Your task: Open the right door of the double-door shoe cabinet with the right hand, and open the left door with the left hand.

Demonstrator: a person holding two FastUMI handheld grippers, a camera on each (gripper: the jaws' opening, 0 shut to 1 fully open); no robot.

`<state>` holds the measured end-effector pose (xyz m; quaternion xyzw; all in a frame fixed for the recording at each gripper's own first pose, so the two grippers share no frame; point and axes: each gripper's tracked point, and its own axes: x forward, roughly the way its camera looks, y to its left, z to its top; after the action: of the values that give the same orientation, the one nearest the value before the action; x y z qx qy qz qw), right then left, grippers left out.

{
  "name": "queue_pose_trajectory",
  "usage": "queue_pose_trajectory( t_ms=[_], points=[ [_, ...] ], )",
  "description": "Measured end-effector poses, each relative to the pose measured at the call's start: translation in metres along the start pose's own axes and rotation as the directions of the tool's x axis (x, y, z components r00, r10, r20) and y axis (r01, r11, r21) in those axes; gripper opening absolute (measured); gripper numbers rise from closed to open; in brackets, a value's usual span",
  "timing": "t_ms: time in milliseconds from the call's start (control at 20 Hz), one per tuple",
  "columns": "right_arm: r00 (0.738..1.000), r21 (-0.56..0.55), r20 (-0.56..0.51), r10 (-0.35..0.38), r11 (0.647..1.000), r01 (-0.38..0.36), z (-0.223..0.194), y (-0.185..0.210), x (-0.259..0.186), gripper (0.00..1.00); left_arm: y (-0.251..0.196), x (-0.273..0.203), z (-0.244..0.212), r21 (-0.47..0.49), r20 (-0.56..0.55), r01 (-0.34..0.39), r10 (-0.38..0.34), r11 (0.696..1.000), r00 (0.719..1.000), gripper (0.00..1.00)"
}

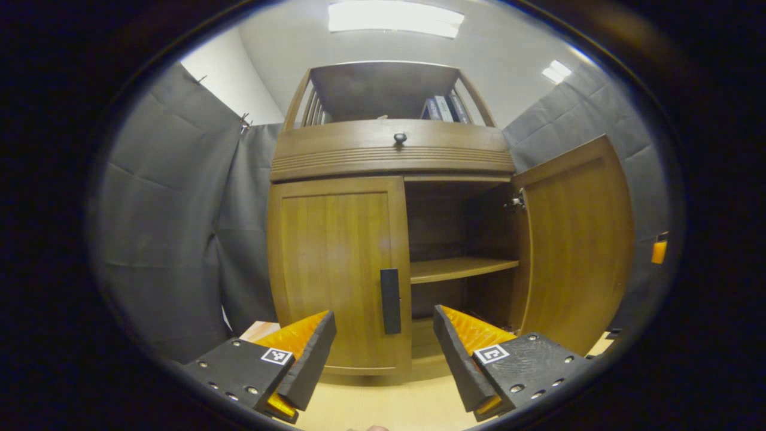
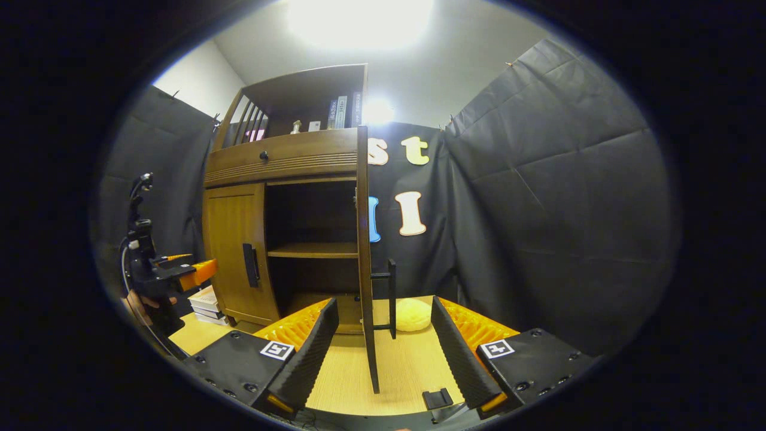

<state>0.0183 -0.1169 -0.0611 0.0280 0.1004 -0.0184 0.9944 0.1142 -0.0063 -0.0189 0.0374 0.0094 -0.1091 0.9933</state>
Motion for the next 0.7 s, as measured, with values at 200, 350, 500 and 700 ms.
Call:
queue_pose_trajectory(
  t_ms=[200,350,500,700],
  points=[
    [0.999,-0.010,-0.022,-0.031,0.999,0.031,-0.003,-0.011,-0.011,0.92,-0.002,0.041,-0.019,-0.018,-0.016,0.014,-0.014,1.000,1.000,0.95],
    [0.998,-0.004,-0.025,-0.061,0.998,0.061,0.001,-0.019,-0.017,0.92,-0.009,0.064,-0.027,-0.015,-0.016,0.028,-0.028,0.999,0.999,0.94],
    [0.996,0.003,-0.029,-0.087,0.996,0.087,-0.001,-0.024,-0.026,0.92,-0.021,0.086,-0.029,0.001,-0.010,0.044,-0.044,0.999,0.999,0.95],
    [0.994,-0.009,-0.046,-0.104,0.995,0.104,-0.004,-0.027,-0.039,0.92,-0.029,0.114,-0.029,-0.003,-0.008,0.040,-0.040,0.999,0.999,0.95]
  ],
)
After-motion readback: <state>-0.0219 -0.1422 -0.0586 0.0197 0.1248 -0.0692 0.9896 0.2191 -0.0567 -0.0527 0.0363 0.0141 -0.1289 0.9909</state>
